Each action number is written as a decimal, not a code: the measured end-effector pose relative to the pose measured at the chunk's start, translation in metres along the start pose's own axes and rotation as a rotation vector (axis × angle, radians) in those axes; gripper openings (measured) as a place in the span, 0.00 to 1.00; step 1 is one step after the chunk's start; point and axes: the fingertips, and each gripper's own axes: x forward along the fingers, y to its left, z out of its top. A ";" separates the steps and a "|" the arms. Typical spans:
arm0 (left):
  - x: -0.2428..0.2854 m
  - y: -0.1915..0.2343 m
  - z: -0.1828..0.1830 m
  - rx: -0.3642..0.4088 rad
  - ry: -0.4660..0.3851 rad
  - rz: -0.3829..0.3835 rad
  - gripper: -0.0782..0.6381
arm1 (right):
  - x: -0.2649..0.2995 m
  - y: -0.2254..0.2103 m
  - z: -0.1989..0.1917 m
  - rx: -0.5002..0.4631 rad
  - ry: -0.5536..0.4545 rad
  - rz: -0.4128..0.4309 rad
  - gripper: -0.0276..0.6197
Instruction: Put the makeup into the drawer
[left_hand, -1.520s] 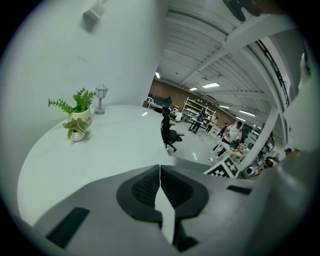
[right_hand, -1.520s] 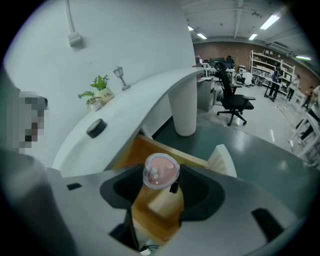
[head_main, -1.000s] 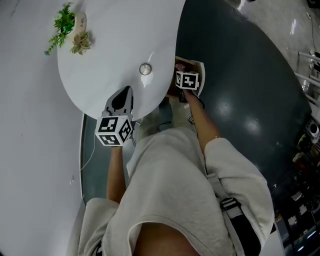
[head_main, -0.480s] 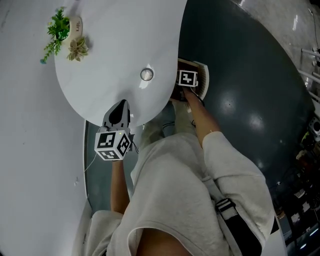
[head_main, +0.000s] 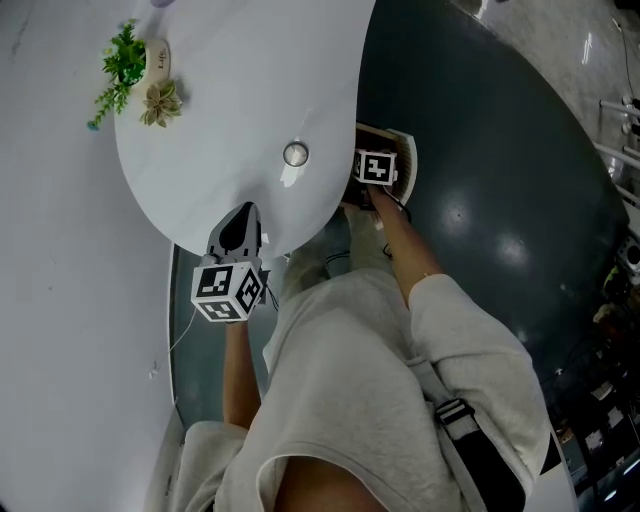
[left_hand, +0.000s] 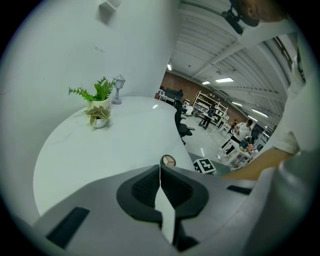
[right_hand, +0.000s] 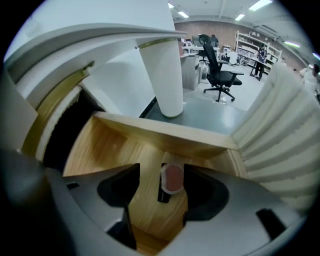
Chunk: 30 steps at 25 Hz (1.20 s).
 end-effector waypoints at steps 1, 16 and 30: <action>-0.001 -0.001 0.001 0.000 -0.004 -0.001 0.13 | -0.006 0.000 0.004 0.002 -0.020 -0.002 0.46; -0.014 -0.023 0.016 0.007 -0.099 -0.020 0.13 | -0.108 0.018 0.038 -0.092 -0.288 0.048 0.43; -0.034 -0.031 0.022 -0.021 -0.184 0.000 0.13 | -0.214 0.076 0.057 -0.290 -0.472 0.182 0.43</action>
